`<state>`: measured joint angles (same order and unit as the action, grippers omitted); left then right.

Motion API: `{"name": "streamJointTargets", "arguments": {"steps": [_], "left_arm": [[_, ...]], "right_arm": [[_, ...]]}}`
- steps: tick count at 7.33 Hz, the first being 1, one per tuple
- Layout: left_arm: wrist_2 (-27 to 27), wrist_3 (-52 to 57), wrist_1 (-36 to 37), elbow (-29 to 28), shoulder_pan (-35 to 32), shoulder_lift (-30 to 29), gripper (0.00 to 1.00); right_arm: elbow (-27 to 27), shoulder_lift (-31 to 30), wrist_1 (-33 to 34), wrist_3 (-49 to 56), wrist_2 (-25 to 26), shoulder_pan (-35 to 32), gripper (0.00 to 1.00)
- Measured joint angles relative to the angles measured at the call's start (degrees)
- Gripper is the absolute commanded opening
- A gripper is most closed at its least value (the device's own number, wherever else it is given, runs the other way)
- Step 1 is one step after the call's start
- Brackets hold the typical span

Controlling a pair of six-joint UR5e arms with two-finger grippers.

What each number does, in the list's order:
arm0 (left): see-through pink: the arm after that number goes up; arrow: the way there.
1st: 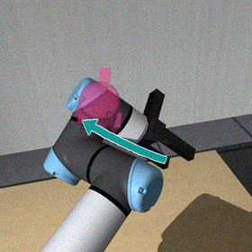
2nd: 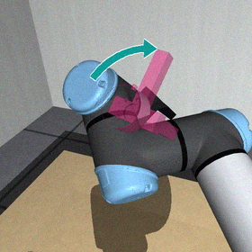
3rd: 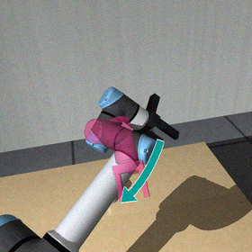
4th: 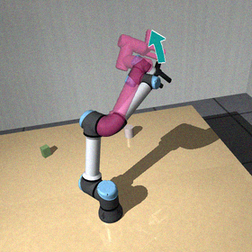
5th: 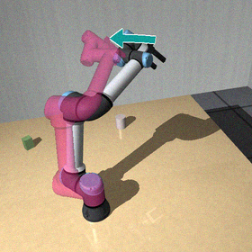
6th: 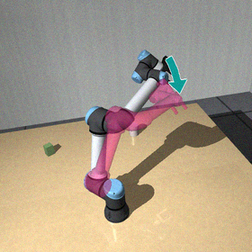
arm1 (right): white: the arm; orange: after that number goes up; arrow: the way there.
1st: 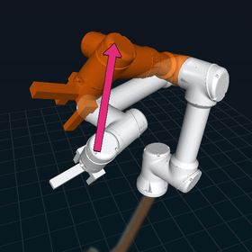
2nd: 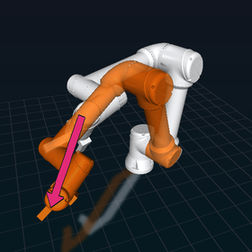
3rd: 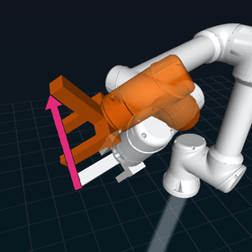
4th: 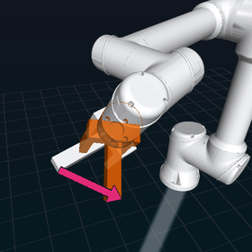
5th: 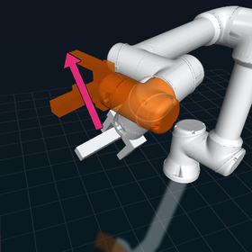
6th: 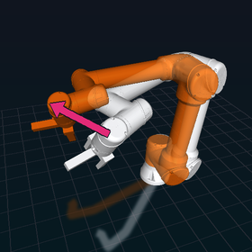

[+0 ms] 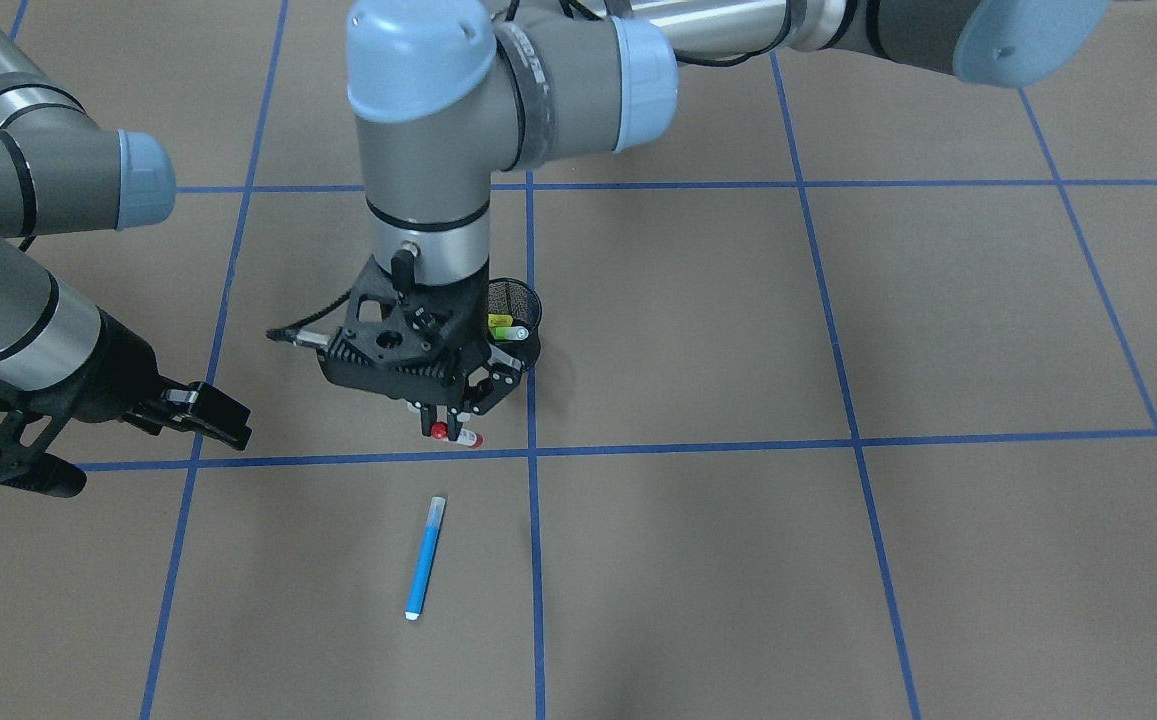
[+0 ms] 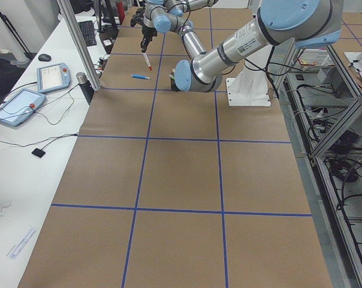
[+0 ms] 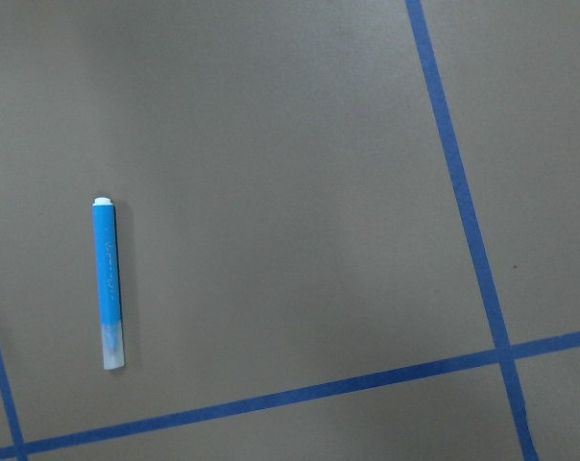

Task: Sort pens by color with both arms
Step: 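Grasp the red-capped marker with the left gripper, place beside blue marker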

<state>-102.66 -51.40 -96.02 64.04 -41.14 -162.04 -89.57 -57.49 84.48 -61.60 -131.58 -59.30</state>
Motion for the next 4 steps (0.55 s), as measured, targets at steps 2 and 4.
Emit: {"name": "streamJointTargets", "arguments": {"steps": [2, 4], "left_arm": [[-2.7, -0.3, -1.6, -4.0, -0.7, -0.1, 0.02], [-6.9, -1.0, -2.2, -6.8, -0.7, -0.2, 0.03]], "right_arm": [[-0.3, -0.3, 0.0, 0.1, -1.7, -0.9, 0.98], [-0.3, -0.6, 0.0, 0.1, -3.7, -2.0, 0.98]]}}
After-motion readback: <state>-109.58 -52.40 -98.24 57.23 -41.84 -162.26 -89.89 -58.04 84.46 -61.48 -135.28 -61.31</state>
